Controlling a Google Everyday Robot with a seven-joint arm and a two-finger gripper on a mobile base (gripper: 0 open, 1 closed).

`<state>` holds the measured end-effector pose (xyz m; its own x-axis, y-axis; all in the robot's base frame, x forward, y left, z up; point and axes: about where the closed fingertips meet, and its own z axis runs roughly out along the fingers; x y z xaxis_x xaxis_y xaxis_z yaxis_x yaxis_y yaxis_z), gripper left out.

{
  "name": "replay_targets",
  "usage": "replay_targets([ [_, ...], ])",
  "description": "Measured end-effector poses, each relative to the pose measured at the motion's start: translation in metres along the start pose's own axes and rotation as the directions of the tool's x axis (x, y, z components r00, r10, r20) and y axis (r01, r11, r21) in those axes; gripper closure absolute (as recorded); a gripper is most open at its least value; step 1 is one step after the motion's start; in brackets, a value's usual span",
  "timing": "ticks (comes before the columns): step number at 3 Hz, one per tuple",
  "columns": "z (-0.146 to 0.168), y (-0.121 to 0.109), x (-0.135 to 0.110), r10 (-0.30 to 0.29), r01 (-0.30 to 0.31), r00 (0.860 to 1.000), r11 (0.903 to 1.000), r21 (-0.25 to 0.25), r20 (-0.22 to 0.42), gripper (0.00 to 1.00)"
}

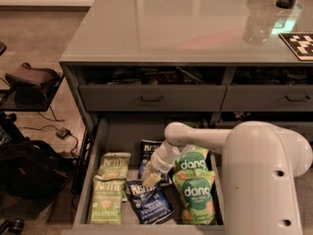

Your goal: Pick blue chip bag from middle drawer and place on counter

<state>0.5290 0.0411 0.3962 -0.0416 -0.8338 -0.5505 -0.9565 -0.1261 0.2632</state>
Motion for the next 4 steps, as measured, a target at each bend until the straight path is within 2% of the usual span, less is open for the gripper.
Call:
replay_targets([
  [1,0.0,0.0,0.0,0.0,0.0,1.0,1.0,0.0,0.0,0.89],
  [2,-0.006,0.006,-0.002,-0.005,0.006,1.0,0.9999,-0.014,0.015,1.0],
  [3,-0.053,0.041,-0.02,-0.039,0.042,0.995,0.9987,-0.031,0.089,1.0],
  [4,-0.13,0.079,-0.042,-0.084,0.083,0.985,0.9964,0.014,0.153,1.0],
])
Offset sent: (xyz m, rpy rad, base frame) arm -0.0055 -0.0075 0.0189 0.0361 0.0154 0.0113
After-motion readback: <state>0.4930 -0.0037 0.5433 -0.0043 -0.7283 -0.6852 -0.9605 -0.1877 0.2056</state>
